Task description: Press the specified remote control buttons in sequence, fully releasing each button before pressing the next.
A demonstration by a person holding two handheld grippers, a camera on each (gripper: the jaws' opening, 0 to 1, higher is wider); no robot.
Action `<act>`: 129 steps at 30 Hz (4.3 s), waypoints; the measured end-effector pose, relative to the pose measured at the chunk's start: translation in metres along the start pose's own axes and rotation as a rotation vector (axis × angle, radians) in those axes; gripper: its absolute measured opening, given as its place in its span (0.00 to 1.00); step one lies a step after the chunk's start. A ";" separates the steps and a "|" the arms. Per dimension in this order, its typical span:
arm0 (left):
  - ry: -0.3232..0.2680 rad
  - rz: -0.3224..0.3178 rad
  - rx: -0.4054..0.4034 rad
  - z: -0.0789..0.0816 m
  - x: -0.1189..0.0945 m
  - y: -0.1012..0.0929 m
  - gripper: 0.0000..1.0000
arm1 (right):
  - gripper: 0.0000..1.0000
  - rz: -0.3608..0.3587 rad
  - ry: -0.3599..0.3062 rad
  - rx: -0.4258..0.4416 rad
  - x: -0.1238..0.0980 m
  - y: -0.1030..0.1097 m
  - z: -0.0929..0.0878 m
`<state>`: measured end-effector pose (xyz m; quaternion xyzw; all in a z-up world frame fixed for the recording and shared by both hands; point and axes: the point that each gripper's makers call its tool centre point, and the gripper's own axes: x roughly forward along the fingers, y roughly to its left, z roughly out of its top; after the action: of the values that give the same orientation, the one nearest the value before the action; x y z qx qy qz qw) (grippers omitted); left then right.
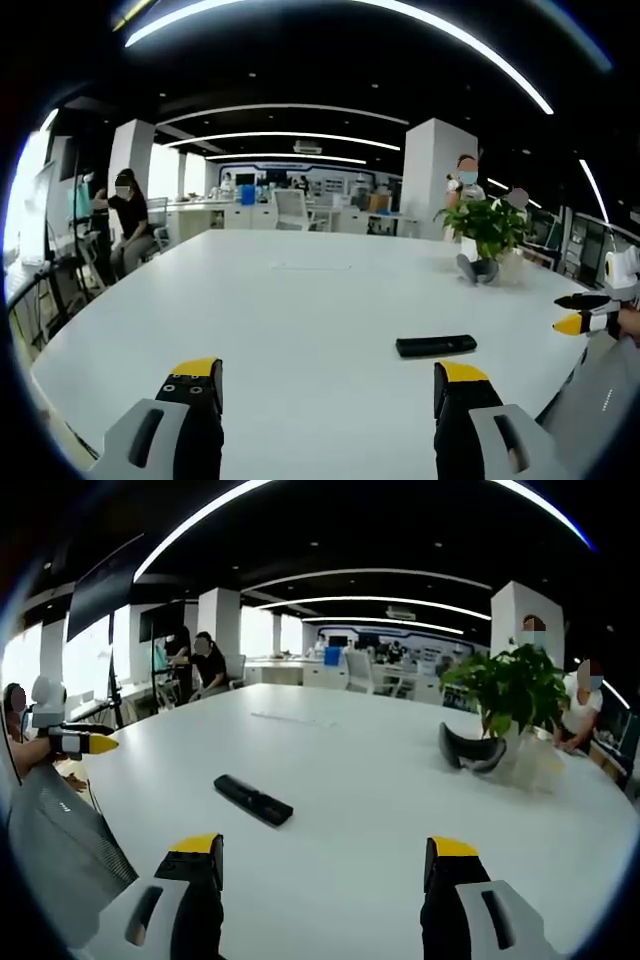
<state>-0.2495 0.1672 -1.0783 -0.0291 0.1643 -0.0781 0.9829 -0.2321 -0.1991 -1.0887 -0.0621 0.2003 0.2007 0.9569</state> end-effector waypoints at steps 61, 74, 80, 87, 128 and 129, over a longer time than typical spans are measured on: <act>0.298 -0.555 0.226 -0.003 0.088 -0.099 1.00 | 0.71 -0.021 0.062 -0.034 -0.002 -0.003 -0.010; 0.495 -0.697 0.432 -0.038 0.116 -0.129 0.96 | 0.64 -0.006 0.081 -0.023 -0.002 -0.002 -0.014; 0.605 -0.763 0.484 -0.063 0.124 -0.145 0.91 | 0.54 0.012 0.083 -0.038 -0.003 0.002 -0.013; 0.693 -0.787 0.758 -0.084 0.139 -0.136 0.83 | 0.46 0.040 0.093 -0.019 -0.002 0.006 -0.016; 0.909 -0.971 1.237 -0.086 0.160 -0.160 0.25 | 0.26 0.099 0.158 -0.022 -0.001 0.015 -0.029; 0.909 -0.968 1.238 -0.086 0.159 -0.160 0.25 | 0.26 0.099 0.157 -0.021 -0.001 0.015 -0.029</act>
<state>-0.1519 -0.0191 -1.1970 0.4720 0.4350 -0.5609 0.5229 -0.2496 -0.1917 -1.1152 -0.0777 0.2755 0.2442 0.9265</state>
